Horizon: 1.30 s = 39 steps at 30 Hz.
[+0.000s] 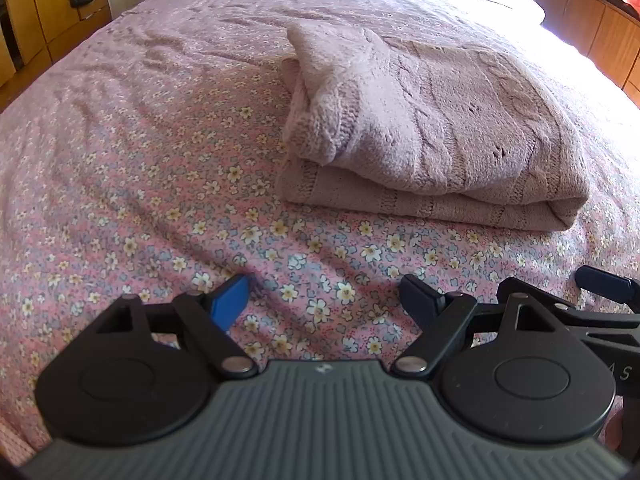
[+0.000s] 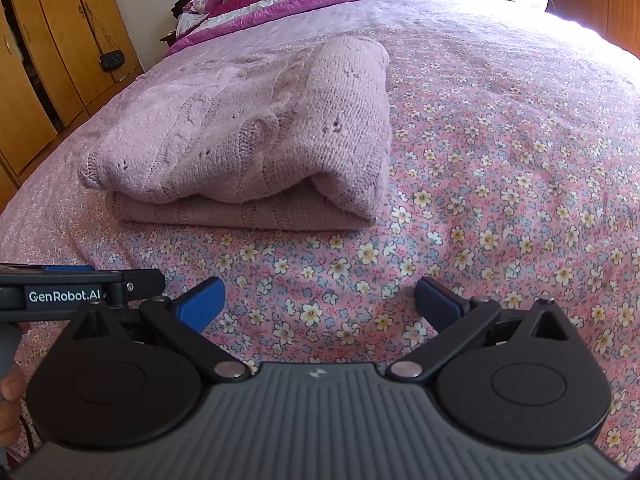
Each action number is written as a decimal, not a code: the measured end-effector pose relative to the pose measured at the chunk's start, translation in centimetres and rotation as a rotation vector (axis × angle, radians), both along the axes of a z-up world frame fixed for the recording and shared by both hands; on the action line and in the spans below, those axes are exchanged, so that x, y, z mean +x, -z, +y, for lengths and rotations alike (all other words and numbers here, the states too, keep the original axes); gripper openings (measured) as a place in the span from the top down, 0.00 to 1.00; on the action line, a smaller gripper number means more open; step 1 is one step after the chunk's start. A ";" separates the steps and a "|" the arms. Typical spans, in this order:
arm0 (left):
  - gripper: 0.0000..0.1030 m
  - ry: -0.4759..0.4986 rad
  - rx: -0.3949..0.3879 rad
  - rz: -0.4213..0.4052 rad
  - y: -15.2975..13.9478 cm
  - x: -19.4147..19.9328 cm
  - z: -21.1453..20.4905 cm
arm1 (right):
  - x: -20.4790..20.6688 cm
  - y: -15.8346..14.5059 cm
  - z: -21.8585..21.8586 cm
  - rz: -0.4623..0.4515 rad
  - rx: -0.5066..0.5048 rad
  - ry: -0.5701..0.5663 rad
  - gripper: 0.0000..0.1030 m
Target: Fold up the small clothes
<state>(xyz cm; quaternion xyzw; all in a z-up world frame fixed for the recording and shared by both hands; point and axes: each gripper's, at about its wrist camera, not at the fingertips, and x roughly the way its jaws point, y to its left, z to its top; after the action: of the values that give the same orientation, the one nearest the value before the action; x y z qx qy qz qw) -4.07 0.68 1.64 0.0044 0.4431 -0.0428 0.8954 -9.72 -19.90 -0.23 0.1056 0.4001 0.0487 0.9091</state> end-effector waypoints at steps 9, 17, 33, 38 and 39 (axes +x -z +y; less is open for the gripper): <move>0.18 -0.004 0.002 0.001 0.0 0.0 -0.1 | 0.0 0.2 0.0 0.000 -0.004 0.000 0.00; 0.18 -0.004 0.003 0.001 0.0 -0.1 -0.1 | 0.1 0.3 0.0 0.000 -0.007 0.000 0.00; 0.18 -0.005 0.013 -0.001 0.1 -0.2 -0.2 | 0.1 0.4 0.1 -0.001 -0.014 -0.003 0.00; 0.18 -0.004 0.013 -0.001 0.1 -0.3 -0.2 | 0.0 0.4 0.1 -0.001 -0.020 -0.004 0.00; 0.18 -0.003 0.013 -0.001 0.1 -0.3 -0.2 | 0.0 0.4 0.1 -0.001 -0.022 -0.005 0.00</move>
<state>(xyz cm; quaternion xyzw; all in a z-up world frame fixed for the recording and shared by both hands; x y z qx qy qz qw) -4.33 0.47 1.54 0.0096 0.4429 -0.0384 0.8957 -9.68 -19.76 -0.68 0.0948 0.4006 0.0465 0.9101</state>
